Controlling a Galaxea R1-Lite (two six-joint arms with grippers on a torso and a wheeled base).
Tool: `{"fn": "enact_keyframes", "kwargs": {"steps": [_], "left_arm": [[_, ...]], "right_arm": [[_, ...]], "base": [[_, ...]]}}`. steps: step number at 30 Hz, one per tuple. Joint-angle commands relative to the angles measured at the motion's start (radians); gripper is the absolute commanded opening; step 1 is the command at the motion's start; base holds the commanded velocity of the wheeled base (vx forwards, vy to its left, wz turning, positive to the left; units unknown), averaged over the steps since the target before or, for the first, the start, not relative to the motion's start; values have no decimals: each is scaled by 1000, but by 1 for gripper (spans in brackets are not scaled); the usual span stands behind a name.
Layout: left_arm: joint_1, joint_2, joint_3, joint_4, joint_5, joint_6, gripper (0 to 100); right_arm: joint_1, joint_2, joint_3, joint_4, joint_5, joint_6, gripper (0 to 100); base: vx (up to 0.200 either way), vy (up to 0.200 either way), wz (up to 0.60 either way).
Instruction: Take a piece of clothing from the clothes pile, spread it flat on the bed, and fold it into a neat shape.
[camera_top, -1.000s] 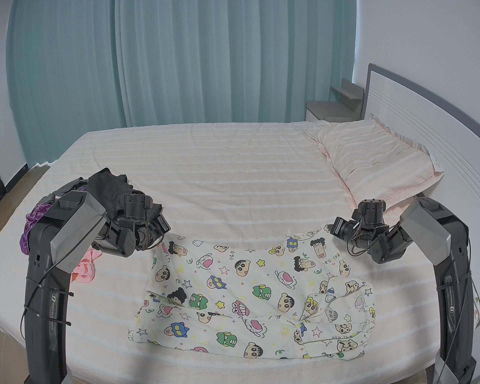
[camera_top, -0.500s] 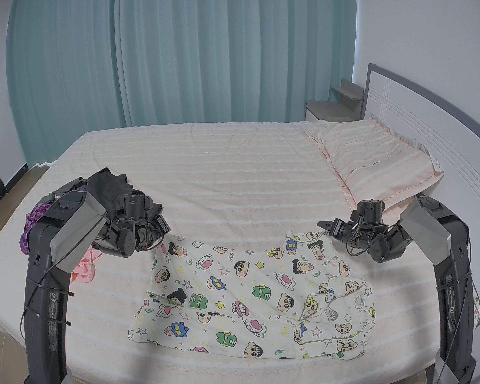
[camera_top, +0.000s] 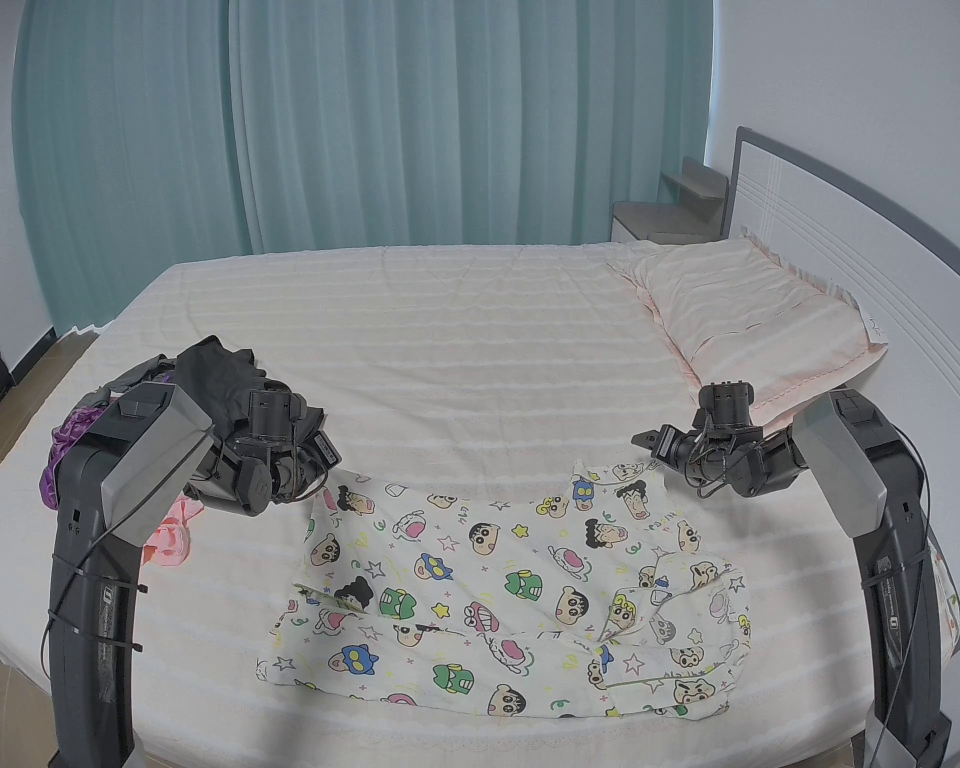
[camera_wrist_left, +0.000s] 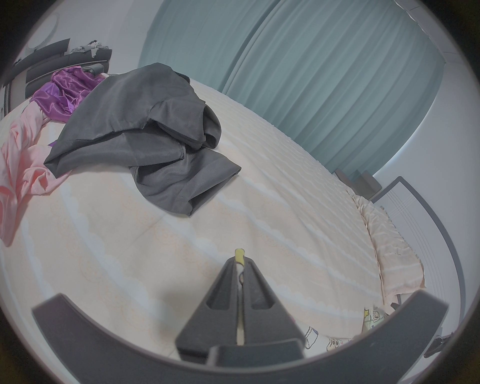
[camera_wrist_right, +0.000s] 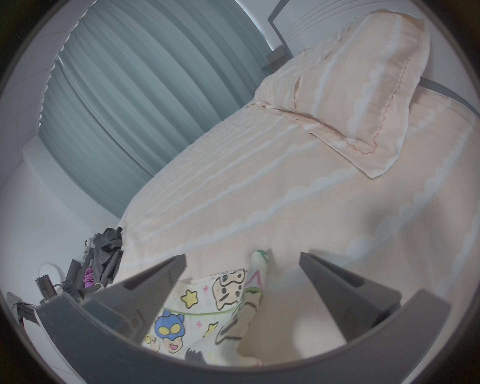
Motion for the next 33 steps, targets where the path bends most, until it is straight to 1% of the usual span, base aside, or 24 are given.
{"fn": "enact_keyframes", "kwargs": {"steps": [1, 9, 14, 16, 17, 22, 26, 29, 33], "left_arm": [[1, 0, 1, -1, 0, -3, 0], [4, -2, 1, -1, 0, -3, 0], [4, -11, 15, 4, 0, -3, 0], [4, -11, 15, 4, 0, -3, 0], [2, -23, 18, 4, 0, -3, 0], [4, -40, 16, 6, 0, -9, 0], [2, -63, 15, 6, 0, -27, 0], [2, -68, 15, 6, 0, -29, 0], [2, -74, 16, 7, 2, -29, 0]], "right_arm": [[14, 49, -45, 42, -23, -3, 0], [-6, 21, -44, 30, -22, 7, 0], [-16, -38, -18, 28, 0, 81, 0], [-16, -38, -18, 28, 0, 81, 0], [-24, -75, 18, -3, 40, 106, 0], [-29, -112, 99, -73, 80, 106, 0], [-29, -137, 139, -116, 96, 107, 0], [-29, -157, 153, -122, 107, 113, 0], [-29, -196, 180, -124, 146, 132, 0]], "base": [[0, 0, 0], [0, 0, 0], [0, 0, 0], [0, 0, 0], [0, 0, 0], [0, 0, 0], [0, 0, 0], [0, 0, 0], [0, 0, 0]]}}
